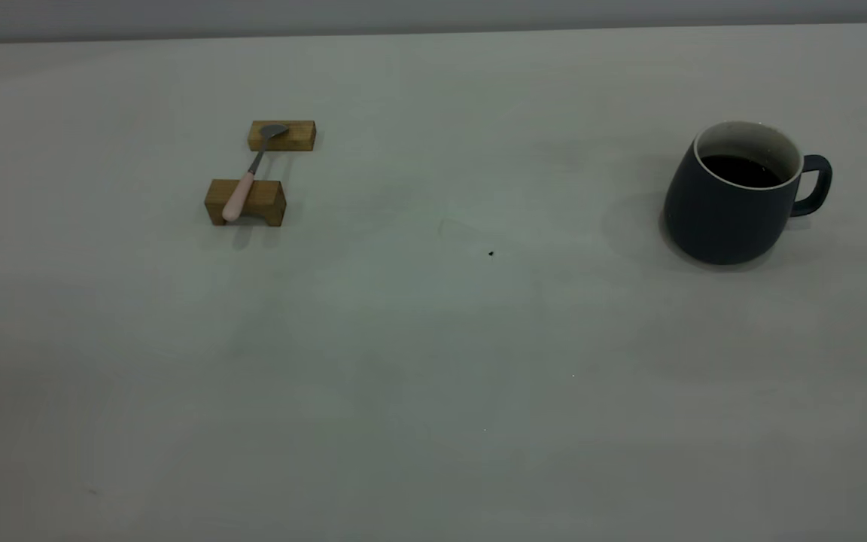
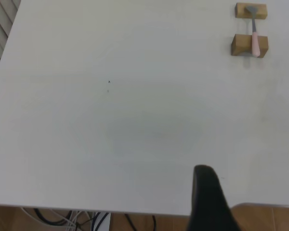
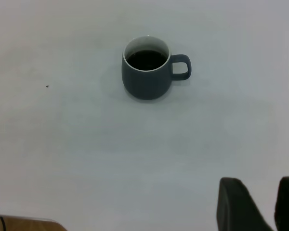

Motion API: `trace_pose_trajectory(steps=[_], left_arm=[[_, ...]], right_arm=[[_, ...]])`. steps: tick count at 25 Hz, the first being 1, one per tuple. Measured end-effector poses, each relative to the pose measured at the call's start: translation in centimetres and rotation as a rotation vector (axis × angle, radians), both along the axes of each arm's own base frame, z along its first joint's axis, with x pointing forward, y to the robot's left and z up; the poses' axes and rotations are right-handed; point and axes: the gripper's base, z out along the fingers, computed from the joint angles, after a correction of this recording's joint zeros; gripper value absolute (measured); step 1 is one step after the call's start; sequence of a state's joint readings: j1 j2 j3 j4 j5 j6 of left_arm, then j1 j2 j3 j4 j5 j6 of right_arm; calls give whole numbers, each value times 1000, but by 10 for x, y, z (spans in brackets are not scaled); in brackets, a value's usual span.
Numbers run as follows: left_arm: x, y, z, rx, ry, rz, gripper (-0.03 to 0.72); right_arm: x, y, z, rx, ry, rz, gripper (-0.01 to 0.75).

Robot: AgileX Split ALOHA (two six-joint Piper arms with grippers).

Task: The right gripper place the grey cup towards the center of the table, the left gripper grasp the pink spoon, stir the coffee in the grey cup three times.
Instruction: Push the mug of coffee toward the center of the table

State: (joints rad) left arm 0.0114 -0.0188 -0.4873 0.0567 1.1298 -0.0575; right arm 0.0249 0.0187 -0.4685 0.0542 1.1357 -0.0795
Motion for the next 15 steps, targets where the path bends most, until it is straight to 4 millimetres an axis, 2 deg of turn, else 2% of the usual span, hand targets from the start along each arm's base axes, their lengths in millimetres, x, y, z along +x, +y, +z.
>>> trace_pose_trajectory(steps=[15], left_arm=[[0, 0, 0, 0, 0, 0, 518]], right_arm=[[0, 1, 0, 14, 0, 9, 240]])
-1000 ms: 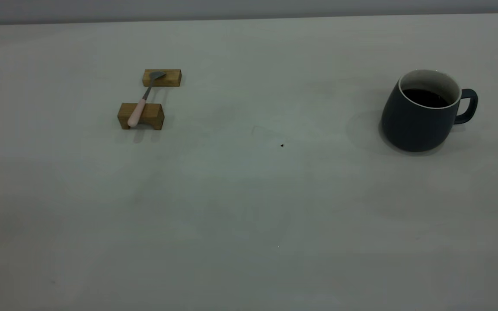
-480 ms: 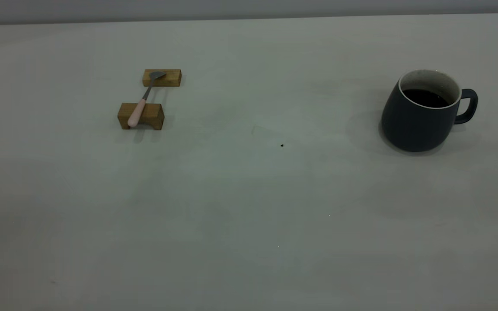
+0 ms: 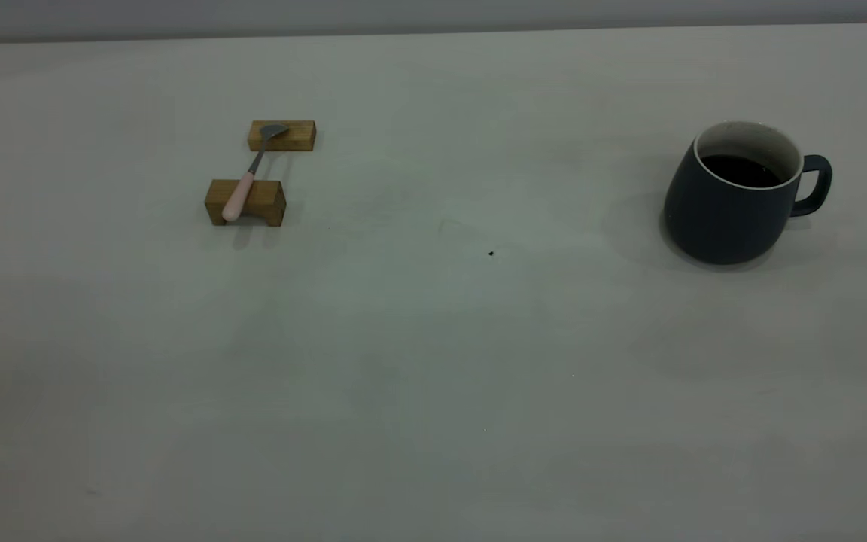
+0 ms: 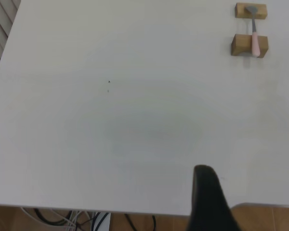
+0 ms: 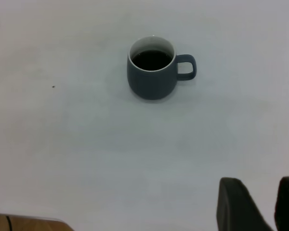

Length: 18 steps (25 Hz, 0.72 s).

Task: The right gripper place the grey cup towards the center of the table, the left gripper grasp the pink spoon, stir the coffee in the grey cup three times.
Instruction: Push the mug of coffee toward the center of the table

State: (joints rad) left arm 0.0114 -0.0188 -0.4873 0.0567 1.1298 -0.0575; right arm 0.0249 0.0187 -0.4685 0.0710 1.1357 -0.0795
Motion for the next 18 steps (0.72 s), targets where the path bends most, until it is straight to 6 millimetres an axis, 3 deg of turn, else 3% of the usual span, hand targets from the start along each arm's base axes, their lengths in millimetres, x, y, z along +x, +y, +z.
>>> trace_pose_trajectory(steps=[3, 7, 9, 11, 13, 18], left_arm=[[0, 0, 0, 0, 0, 0, 518], [0, 0, 0, 0, 0, 0, 518], [0, 0, 0, 0, 0, 0, 518], [0, 0, 0, 0, 0, 0, 518], [0, 0, 0, 0, 0, 0, 518], [0, 0, 0, 0, 0, 0, 518]], right_arm=[[2, 0, 3, 0, 9, 0, 270], [26, 0, 21, -34, 101, 15, 473], [48, 0, 30, -71, 156, 41, 619], [76, 1, 33, -113, 241, 81, 697], [105, 2, 32, -163, 300, 138, 719], [179, 6, 7, -292, 424, 329, 724]])
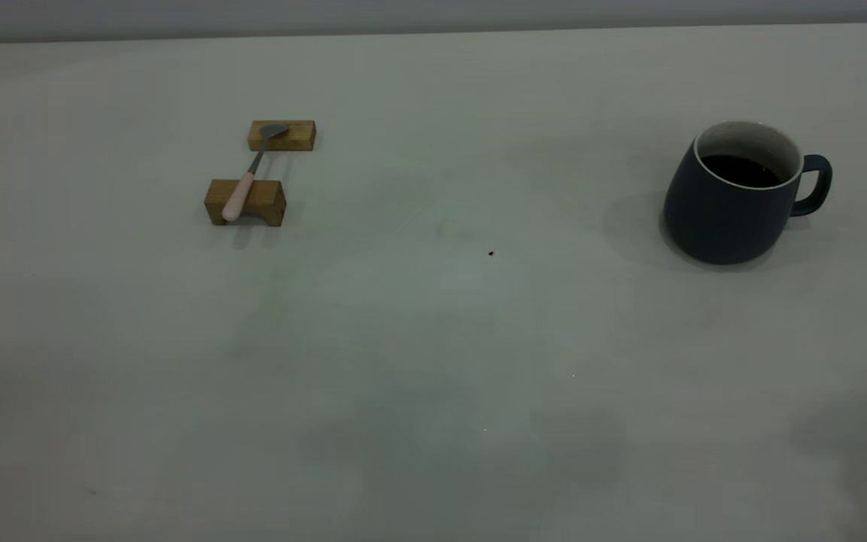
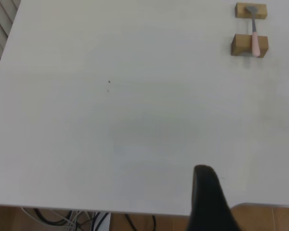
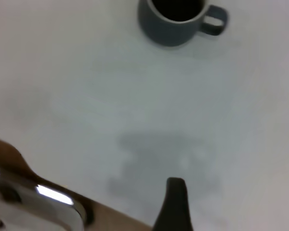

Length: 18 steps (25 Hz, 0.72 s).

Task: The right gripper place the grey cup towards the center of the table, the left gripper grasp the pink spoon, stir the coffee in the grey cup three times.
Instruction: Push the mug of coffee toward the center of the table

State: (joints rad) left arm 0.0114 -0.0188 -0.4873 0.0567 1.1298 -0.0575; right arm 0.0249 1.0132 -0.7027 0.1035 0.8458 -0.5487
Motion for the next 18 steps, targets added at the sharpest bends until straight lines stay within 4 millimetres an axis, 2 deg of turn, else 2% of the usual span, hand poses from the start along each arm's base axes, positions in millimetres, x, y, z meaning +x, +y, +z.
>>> trace_pose_trajectory(steps=[6, 10, 13, 18], left_arm=[[0, 0, 0, 0, 0, 0, 518], [0, 0, 0, 0, 0, 0, 518], [0, 0, 0, 0, 0, 0, 518], [0, 0, 0, 0, 0, 0, 518]], right_arm=[[78, 7, -42, -85, 116, 220, 711], [120, 14, -78, -153, 160, 354, 701], [143, 15, -106, -205, 168, 426, 698], [167, 14, -152, -279, 202, 553, 693]])
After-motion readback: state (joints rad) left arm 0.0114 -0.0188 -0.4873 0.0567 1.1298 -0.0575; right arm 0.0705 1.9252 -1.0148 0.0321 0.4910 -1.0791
